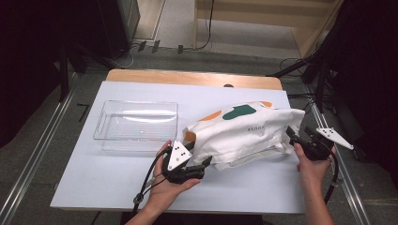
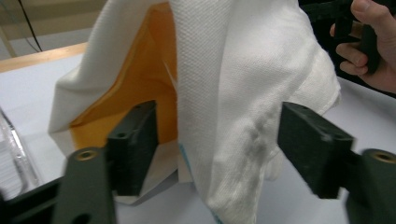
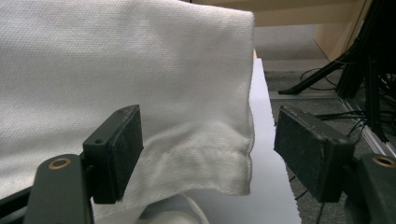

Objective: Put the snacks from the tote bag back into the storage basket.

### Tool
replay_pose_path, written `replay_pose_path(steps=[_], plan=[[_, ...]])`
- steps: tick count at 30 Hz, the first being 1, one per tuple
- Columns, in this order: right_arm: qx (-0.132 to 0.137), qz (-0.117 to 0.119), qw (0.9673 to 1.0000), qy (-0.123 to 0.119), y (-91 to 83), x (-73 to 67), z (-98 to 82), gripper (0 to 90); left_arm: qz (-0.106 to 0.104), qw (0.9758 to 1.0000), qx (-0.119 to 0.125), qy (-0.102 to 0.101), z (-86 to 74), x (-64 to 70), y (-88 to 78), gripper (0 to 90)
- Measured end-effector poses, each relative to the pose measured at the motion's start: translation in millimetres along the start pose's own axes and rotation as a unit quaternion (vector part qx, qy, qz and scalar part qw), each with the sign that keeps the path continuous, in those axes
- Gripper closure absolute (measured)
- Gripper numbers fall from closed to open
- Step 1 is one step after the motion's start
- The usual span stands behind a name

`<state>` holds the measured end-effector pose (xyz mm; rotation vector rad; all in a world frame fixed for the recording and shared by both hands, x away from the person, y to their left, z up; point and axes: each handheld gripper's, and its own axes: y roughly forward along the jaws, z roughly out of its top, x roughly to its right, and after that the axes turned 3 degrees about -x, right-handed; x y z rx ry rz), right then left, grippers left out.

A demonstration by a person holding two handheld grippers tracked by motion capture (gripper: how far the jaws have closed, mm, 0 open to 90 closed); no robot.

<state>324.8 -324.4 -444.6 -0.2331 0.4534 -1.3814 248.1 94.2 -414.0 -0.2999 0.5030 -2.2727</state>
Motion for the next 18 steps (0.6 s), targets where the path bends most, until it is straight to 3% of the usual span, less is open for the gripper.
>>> replay_pose_path(steps=[2,4,5,6,8,12,16,18], plan=[[0.001,0.001,1.0,-0.004,0.0,0.2,0.0,24.5,-0.007,0.9999,-0.003,-0.008,1.1,-1.5,2.2,48.2],[-0.001,0.002,1.0,-0.001,-0.8,0.8,0.4,24.6,0.002,0.9999,-0.005,-0.011,2.4,-3.7,1.2,64.1],[0.001,-0.001,1.0,-0.005,-0.8,2.0,0.8,24.6,-0.002,0.9998,-0.007,-0.019,3.0,-7.3,0.4,72.8],[0.002,-0.002,1.0,-0.003,-1.2,2.7,1.1,24.6,-0.018,0.9993,-0.011,-0.031,3.1,-12.4,0.2,78.7],[0.003,-0.002,1.0,-0.002,-2.0,4.5,1.6,24.5,-0.015,0.9991,-0.019,-0.033,2.7,-16.9,0.2,85.7],[0.005,0.002,1.0,-0.007,-2.2,4.7,1.5,21.3,-0.007,0.9982,-0.035,-0.049,0.4,-25.4,1.0,87.6],[0.014,0.01,0.9998,-0.007,-2.3,5.1,3.0,16.3,-0.008,0.9981,-0.044,-0.042,-1.4,-28.5,1.2,87.7],[0.02,0.025,0.9995,-0.003,-2.1,6.5,3.6,15.6,-0.007,0.9981,-0.044,-0.042,-2.2,-29.6,0.9,87.7]])
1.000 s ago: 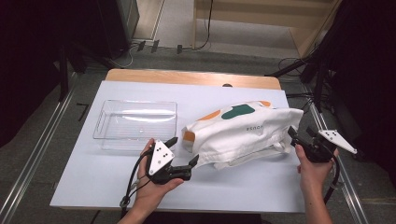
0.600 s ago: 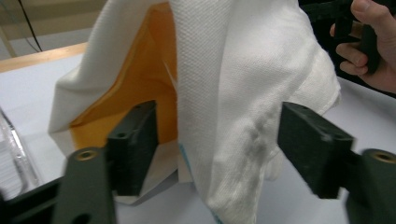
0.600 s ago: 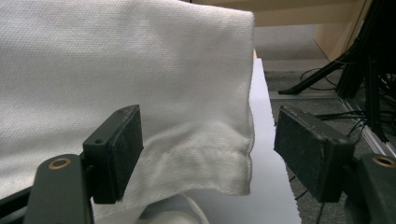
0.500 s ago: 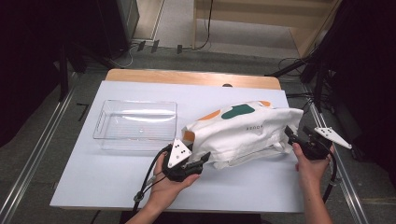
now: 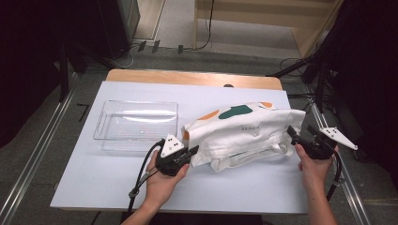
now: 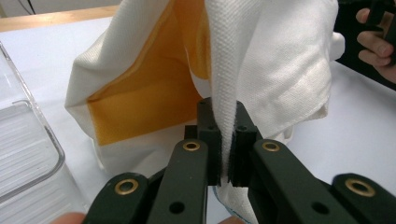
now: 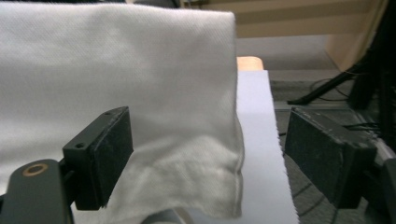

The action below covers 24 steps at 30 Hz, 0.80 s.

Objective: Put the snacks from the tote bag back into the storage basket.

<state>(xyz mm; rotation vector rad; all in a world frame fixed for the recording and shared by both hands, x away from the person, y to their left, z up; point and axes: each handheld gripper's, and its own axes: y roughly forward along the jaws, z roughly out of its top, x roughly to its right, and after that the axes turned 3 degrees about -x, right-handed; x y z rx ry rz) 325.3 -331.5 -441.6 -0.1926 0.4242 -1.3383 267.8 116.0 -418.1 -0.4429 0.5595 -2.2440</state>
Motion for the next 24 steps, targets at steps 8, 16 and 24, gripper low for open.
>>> replay_pose_path(steps=[8,16,24], plan=[[-0.017,0.052,0.9985,0.007,13.0,6.8,-5.4,44.9,-0.001,1.0,-0.003,0.001,-2.4,-2.7,1.2,87.6],[0.004,0.013,0.9991,-0.041,-9.3,-5.2,-6.1,81.0,-0.002,0.9999,0.011,-0.013,-1.6,-3.7,0.2,87.5],[0.069,-0.017,0.9957,-0.059,-53.3,-10.6,-6.1,83.2,0.0,0.9981,0.061,0.01,15.6,1.1,-17.2,88.6]])
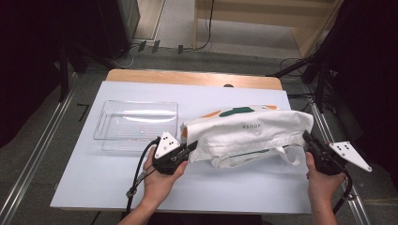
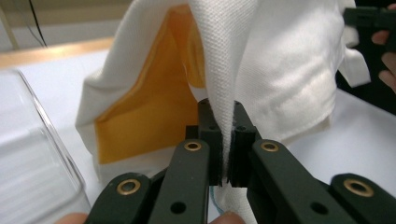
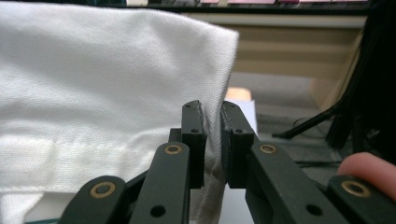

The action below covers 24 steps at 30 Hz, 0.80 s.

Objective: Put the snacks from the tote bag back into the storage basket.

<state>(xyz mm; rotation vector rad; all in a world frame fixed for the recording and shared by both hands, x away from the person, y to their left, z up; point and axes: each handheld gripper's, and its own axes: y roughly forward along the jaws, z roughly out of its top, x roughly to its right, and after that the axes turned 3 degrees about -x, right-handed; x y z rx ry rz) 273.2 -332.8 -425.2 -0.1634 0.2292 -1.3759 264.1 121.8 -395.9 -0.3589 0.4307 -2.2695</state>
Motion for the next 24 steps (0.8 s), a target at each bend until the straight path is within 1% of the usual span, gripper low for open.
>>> replay_pose_path(steps=[1,3,4,5,6,7,8,9,10,11,13,15,16,17,18,19,20,21,23,24], plan=[[0.009,-0.002,1.0,-0.001,-5.1,-0.5,2.5,83.3,-0.001,1.0,0.007,0.003,4.4,-0.8,-2.0,88.6],[0.024,-0.008,0.9997,-0.005,-14.5,-1.5,8.0,83.7,-0.004,0.9999,0.016,0.001,13.3,-2.4,-5.0,88.7],[0.038,-0.016,0.9991,-0.008,-22.6,-3.5,13.8,83.9,-0.007,0.9998,0.02,0.0,16.9,-3.0,-6.4,88.7],[0.038,-0.016,0.9991,-0.008,-22.6,-3.5,13.8,83.9,-0.009,0.9996,0.027,0.0,19.7,-3.3,-7.6,88.7],[0.051,-0.016,0.9986,-0.001,-29.7,-4.2,18.8,84.1,-0.01,0.9995,0.031,-0.002,21.4,-3.7,-8.3,88.6],[0.051,-0.016,0.9986,-0.001,-29.7,-4.2,18.8,84.1,-0.011,0.9995,0.031,-0.004,22.2,-4.4,-8.2,88.6],[0.056,-0.018,0.9983,0.003,-33.3,-5.1,20.4,84.3,-0.013,0.9994,0.031,-0.008,22.4,-5.8,-7.5,88.6],[0.062,-0.02,0.9979,0.002,-36.2,-5.7,21.6,84.5,-0.012,0.9995,0.028,-0.013,22.1,-7.8,-6.7,88.6],[0.067,-0.023,0.9975,0.003,-41.5,-8.3,21.1,85.2,-0.01,0.9995,0.025,-0.018,21.6,-11.3,-5.4,88.5],[0.067,-0.023,0.9975,0.003,-41.5,-8.3,21.1,85.2,-0.008,0.9994,0.024,-0.022,21.1,-13.5,-4.3,88.5],[0.069,-0.024,0.9973,0.005,-43.7,-10.5,17.6,85.5,0.003,0.9993,0.014,-0.033,19.2,-20.6,1.3,88.5],[0.042,-0.036,0.9982,-0.022,-37.6,-15.6,6.5,85.5,0.012,0.9989,-0.005,-0.046,15.5,-27.5,11.8,88.3],[0.042,-0.036,0.9982,-0.022,-37.6,-15.6,6.5,85.5,0.017,0.9984,-0.017,-0.05,12.5,-29.4,18.0,88.3],[0.017,-0.039,0.999,-0.011,-28.2,-13.9,-6.2,84.8,0.022,0.998,-0.027,-0.052,9.5,-30.0,24.0,88.1],[0.017,-0.039,0.999,-0.011,-28.2,-13.9,-6.2,84.8,0.029,0.9977,-0.034,-0.051,7.3,-29.5,28.4,88.1],[0.001,-0.029,0.9995,0.007,-23.4,-11.7,-11.7,83.3,0.036,0.9975,-0.036,-0.049,6.4,-29.0,30.6,88.0],[-0.01,-0.024,0.9995,0.019,-20.3,-10.2,-15.6,81.0,0.04,0.9973,-0.035,-0.051,6.7,-28.8,31.5,87.8],[-0.013,-0.022,0.9994,0.023,-19.6,-9.8,-17.8,77.7,0.04,0.9972,-0.032,-0.055,7.4,-29.1,31.3,87.6],[-0.016,-0.014,0.9994,0.029,-21.6,-9.2,-17.7,65.3,0.041,0.9971,-0.029,-0.057,8.6,-30.0,31.7,87.1],[-0.017,-0.004,0.9991,0.039,-23.5,-8.5,-17.3,59.5,0.04,0.997,-0.029,-0.058,8.6,-30.8,32.0,87.0]])
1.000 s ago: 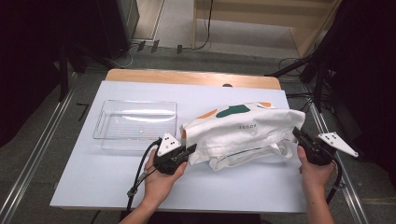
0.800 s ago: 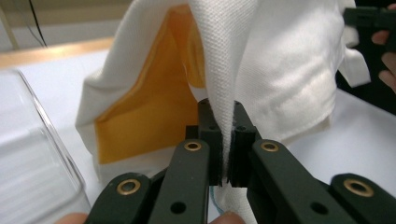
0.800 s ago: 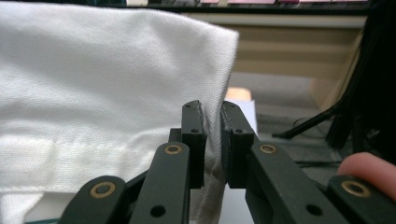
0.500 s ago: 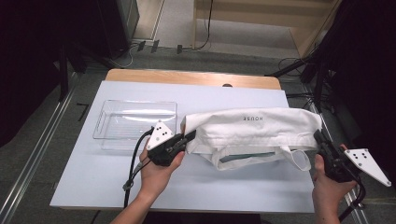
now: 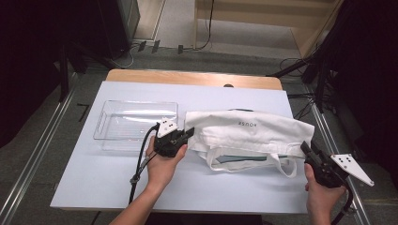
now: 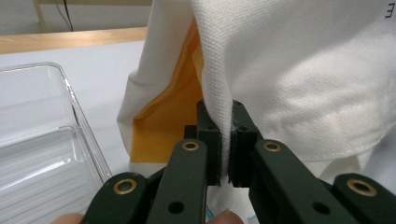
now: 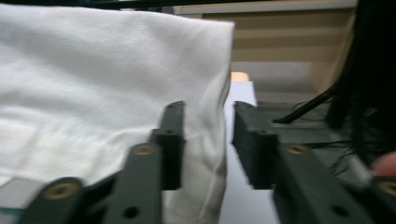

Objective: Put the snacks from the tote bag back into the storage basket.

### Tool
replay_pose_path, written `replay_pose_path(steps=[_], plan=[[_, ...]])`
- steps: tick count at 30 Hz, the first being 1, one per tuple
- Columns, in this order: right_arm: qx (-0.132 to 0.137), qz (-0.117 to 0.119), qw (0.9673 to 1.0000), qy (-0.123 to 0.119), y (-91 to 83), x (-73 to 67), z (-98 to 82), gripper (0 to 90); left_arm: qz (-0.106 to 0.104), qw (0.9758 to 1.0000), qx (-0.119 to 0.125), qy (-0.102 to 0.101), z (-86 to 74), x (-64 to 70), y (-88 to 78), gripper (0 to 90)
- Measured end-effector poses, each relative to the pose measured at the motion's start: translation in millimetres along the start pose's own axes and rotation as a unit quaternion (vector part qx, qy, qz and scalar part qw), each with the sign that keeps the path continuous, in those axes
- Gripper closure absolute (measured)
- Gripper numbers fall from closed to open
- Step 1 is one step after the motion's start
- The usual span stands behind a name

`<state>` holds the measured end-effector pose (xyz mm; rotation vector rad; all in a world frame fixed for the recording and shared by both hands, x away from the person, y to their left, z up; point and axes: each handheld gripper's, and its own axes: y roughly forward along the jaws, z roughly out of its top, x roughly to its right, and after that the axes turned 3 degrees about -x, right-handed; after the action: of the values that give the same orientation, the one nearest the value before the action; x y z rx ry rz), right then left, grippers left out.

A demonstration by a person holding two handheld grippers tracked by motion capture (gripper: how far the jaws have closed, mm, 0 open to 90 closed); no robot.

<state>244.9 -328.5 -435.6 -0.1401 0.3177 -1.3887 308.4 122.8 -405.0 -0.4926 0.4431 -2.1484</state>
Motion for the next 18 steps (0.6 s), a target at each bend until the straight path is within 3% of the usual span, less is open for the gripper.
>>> replay_pose_path(steps=[1,4,7,9,11,12,13,14,18], plan=[[-0.001,0.008,0.9999,0.009,-2.9,-0.1,-0.1,55.4,0.002,1.0,-0.001,-0.002,-0.1,-0.4,0.5,86.9],[0.019,-0.018,0.9996,0.006,-18.9,-5.3,-3.1,48.4,0.002,1.0,0.001,-0.003,-0.1,0.1,1.3,86.7],[0.032,-0.03,0.999,0.0,-36.8,-13.9,-6.6,46.0,0.003,1.0,0.004,-0.005,-0.1,1.4,1.5,86.3],[0.038,-0.021,0.999,0.0,-46.2,-20.0,-9.3,46.2,0.005,1.0,0.004,-0.005,-0.1,2.2,1.6,86.0],[0.034,0.002,0.9994,-0.005,-50.5,-27.1,-11.7,47.6,0.007,1.0,0.004,-0.004,0.2,2.7,1.3,85.7],[0.02,0.042,0.9989,-0.012,-49.5,-35.8,-14.1,49.3,0.007,0.9999,0.005,-0.005,0.3,3.0,1.1,85.0],[0.02,0.042,0.9989,-0.012,-49.5,-35.8,-14.1,49.3,0.007,1.0,0.005,-0.004,0.4,3.2,0.7,85.0],[0.015,0.058,0.9981,-0.017,-48.4,-41.2,-15.5,51.0,0.006,1.0,0.006,-0.002,0.4,3.8,0.4,84.7],[-0.018,0.137,0.99,-0.028,-38.4,-62.9,-18.7,51.7,0.0,0.9999,0.014,-0.002,-0.3,5.1,-1.4,83.0]])
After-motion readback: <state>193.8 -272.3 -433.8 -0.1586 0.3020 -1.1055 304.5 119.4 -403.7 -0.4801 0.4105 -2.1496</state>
